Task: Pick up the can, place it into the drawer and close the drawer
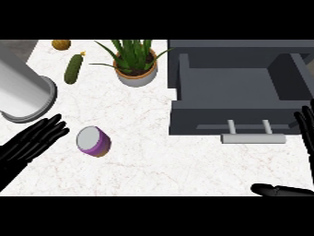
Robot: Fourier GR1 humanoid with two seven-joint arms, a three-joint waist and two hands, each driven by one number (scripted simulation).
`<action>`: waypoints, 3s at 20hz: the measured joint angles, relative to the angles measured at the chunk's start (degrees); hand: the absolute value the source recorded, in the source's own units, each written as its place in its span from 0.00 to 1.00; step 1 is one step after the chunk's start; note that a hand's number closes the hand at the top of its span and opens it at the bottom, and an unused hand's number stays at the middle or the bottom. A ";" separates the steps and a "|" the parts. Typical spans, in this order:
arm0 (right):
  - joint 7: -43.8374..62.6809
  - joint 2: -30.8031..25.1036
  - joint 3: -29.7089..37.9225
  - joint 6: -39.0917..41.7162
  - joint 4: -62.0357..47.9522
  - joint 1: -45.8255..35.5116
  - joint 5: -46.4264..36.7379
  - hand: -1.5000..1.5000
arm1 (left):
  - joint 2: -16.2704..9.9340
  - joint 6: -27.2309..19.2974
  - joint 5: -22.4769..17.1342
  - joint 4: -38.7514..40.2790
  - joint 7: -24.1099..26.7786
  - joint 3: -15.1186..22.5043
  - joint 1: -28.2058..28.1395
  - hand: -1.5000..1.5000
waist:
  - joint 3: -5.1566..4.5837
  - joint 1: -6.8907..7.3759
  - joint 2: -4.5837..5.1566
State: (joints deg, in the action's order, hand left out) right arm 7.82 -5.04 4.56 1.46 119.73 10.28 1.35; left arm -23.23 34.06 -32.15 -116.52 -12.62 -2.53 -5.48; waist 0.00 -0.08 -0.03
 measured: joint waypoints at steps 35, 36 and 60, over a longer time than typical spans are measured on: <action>-5.24 1.44 7.20 8.45 -1.05 4.60 2.52 0.00 | 10.94 5.27 28.69 33.03 22.14 -3.10 9.54 0.00 | -0.02 -0.18 0.03; -5.46 1.77 6.92 8.52 -0.94 4.86 2.09 0.00 | 10.83 4.97 29.51 34.66 23.03 -3.37 10.50 0.00 | -0.01 -0.19 0.04; -6.21 3.96 6.67 8.48 -1.09 3.90 0.06 0.00 | 6.44 -1.17 43.34 67.30 45.65 -3.27 20.45 0.00 | -0.02 -0.32 0.07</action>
State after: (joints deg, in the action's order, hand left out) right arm 1.61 -1.08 11.24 9.94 118.64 14.18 1.41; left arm -16.79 32.89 11.19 -49.22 33.03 -5.80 14.97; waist -0.02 -0.41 0.04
